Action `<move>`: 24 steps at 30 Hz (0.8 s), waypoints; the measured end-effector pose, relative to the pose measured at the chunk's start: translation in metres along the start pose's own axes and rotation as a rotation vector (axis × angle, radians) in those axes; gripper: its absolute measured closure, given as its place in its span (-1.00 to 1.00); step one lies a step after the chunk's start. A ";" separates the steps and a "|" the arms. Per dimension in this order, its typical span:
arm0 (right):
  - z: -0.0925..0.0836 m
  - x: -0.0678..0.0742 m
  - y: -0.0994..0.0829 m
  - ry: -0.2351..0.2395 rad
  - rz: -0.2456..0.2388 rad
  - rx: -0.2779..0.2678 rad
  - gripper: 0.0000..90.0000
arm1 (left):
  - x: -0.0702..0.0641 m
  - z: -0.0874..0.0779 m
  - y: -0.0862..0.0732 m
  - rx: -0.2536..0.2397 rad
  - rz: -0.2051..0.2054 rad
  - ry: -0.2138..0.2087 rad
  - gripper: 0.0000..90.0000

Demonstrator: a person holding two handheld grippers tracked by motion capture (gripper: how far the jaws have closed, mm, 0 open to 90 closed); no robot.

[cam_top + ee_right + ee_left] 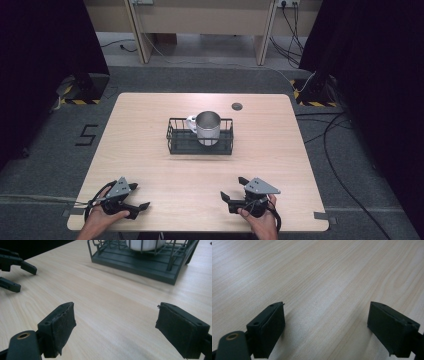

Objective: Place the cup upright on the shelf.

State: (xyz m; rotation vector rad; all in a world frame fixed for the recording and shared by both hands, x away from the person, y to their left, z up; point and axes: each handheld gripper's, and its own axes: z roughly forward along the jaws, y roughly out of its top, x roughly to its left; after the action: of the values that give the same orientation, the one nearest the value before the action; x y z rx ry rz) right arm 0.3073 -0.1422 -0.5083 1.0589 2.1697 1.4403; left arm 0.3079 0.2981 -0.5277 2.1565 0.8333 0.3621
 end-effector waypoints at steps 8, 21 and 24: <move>-0.005 0.000 -0.012 -0.027 0.016 0.018 -0.66 | 0.000 0.000 0.000 0.000 0.000 -0.001 -0.69; -0.015 0.005 -0.025 -0.070 0.019 0.073 -0.66 | 0.000 0.000 0.000 0.000 0.001 -0.001 -0.69; -0.016 0.005 -0.031 -0.086 0.010 0.096 -0.66 | 0.000 0.000 0.000 0.000 0.001 -0.001 -0.69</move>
State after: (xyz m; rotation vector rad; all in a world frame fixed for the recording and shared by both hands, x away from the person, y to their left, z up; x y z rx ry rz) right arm 0.2822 -0.1555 -0.5284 1.1446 2.1945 1.2821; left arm 0.3078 0.2981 -0.5278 2.1568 0.8317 0.3616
